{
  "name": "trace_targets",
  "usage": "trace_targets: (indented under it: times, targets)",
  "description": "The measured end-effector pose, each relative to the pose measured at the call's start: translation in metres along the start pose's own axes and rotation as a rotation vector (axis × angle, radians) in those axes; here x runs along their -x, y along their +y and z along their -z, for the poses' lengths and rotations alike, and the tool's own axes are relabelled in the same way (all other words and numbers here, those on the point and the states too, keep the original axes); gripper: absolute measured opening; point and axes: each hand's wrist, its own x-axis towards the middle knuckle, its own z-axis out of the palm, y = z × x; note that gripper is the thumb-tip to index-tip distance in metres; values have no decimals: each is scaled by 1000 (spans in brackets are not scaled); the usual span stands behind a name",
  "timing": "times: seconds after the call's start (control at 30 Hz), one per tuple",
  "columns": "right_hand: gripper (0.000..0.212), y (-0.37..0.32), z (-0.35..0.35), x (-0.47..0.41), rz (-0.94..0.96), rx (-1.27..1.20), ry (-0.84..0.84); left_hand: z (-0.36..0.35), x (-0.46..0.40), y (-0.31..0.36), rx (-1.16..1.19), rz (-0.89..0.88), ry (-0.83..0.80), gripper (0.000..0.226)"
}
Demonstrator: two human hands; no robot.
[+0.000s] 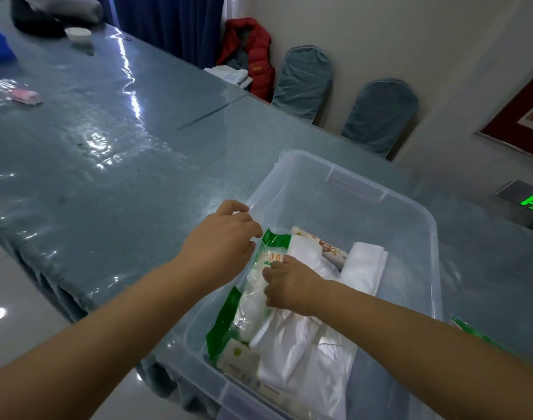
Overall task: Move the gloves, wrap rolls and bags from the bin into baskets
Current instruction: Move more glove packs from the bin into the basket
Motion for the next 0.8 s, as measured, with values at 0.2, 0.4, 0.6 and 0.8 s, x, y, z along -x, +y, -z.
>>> trace_targets:
  times: [0.2, 0.4, 0.6, 0.8]
  targets:
    - [36, -21, -11, -40, -18, -102, -61, -2, -1, -1, 13, 13, 17, 28]
    - [24, -17, -10, -38, -171, -115, -113, -2, -1, -1, 10, 20, 16, 25]
    - [16, 11, 29, 12, -296, -345, 223, 0, -1, 1, -36, -23, -15, 27]
    - [12, 29, 78, 79, -578, -723, 704, 10, -9, 16, -82, -84, -35, 30]
